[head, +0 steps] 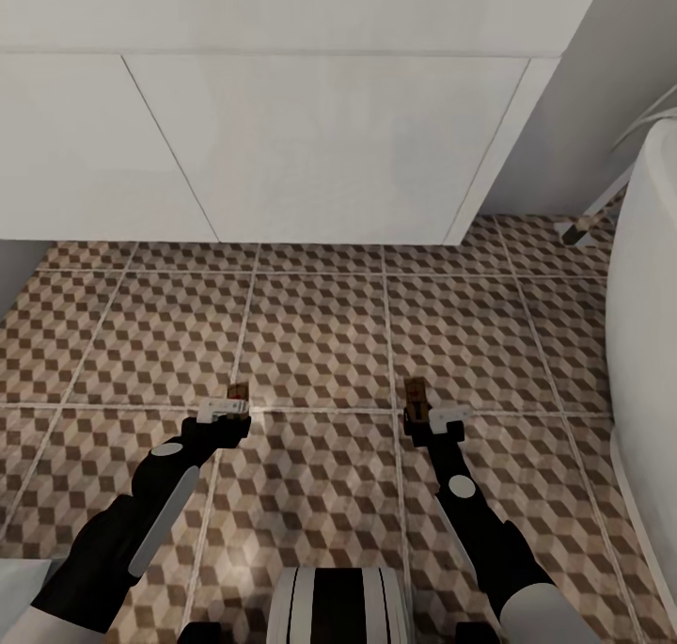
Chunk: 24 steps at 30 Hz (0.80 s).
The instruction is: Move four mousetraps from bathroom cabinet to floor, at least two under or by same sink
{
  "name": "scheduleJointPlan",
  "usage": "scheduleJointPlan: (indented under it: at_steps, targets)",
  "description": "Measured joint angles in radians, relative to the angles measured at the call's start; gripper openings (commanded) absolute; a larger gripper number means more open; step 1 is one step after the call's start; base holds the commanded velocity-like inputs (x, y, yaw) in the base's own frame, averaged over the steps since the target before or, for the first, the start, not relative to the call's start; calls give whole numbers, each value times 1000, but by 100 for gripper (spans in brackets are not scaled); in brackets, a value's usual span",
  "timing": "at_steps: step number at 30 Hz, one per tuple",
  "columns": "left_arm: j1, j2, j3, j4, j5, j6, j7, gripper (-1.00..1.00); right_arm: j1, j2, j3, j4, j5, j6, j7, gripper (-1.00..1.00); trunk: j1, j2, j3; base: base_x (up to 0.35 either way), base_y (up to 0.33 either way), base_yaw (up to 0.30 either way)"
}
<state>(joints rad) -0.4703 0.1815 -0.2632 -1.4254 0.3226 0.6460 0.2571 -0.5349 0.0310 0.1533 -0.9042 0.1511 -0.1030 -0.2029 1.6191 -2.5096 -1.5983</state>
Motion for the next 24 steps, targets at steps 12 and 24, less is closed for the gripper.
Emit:
scheduleJointPlan:
  at_steps: [12, 24]
  targets:
    - [0, 0, -1, -5, -2, 2, 1, -100, 0, 0, 0, 0, 0, 0, 0, -100, 0, 0, -19, 0, 0, 0]
    - [0, 0, -1, -11, -2, 2, 2, -100, 0, 0, -1, -2, 0, 0, 0, -100, 0, 0, -38, 0, 0, 0]
